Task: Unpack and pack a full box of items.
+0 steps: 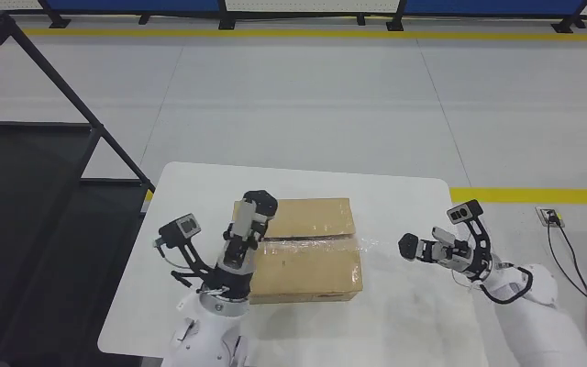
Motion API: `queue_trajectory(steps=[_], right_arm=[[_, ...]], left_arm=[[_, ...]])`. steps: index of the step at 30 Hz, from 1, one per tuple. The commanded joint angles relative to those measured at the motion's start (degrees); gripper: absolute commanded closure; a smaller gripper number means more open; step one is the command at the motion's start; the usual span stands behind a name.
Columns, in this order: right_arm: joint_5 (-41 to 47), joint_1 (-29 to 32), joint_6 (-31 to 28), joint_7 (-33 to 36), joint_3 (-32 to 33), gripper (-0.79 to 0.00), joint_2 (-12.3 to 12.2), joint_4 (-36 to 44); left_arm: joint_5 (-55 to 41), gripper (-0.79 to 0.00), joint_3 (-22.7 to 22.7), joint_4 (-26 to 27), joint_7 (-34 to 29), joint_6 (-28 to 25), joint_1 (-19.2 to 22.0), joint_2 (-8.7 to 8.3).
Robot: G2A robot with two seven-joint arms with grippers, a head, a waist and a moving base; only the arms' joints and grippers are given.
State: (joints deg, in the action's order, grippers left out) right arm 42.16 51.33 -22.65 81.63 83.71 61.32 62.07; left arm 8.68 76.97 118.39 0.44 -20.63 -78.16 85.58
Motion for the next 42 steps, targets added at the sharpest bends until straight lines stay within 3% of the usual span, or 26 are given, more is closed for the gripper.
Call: queue_trajectory(steps=[1, 6, 11, 18, 24, 31, 42], right_arm=[[-0.97, -0.26, -0.82, -0.82, -0.38, -0.785, 0.02, 2.02], [-4.3, 1.36, -2.35, -5.2, -1.06, -0.785, 0.01, 9.93], [-13.4, -0.97, 6.84, -11.09, -7.36, -0.785, 0.54, 15.85], [-16.05, -7.95, 11.77, -16.08, -16.78, -0.785, 2.63, 9.78], [-15.65, -10.93, 10.75, -17.65, -21.31, -0.785, 4.12, 4.87], [-18.07, -12.59, 12.42, -24.67, -25.32, -0.785, 5.63, 4.63], [-21.8, -15.96, 17.2, -28.87, -31.4, -0.785, 7.9, 5.62]], left_arm=[[-2.46, -0.785, 7.84, 2.0, 0.0, -1.21, -3.13, -0.56], [-10.58, -0.785, 20.45, 1.38, -1.1, -3.2, -8.02, -1.48], [-15.44, -0.785, 25.78, -2.0, -3.88, -5.63, -11.47, -2.0], [-20.19, -0.785, 28.0, -4.47, -7.02, -6.91, -12.49, -2.44], [-22.45, -0.785, 29.14, -4.26, -8.79, -6.48, -12.66, -2.77], [-23.54, -0.785, 30.05, -4.76, -11.03, -5.81, -11.95, -3.21], [-27.3, -0.785, 32.46, -6.04, -13.12, -6.11, -12.4, -3.78]])
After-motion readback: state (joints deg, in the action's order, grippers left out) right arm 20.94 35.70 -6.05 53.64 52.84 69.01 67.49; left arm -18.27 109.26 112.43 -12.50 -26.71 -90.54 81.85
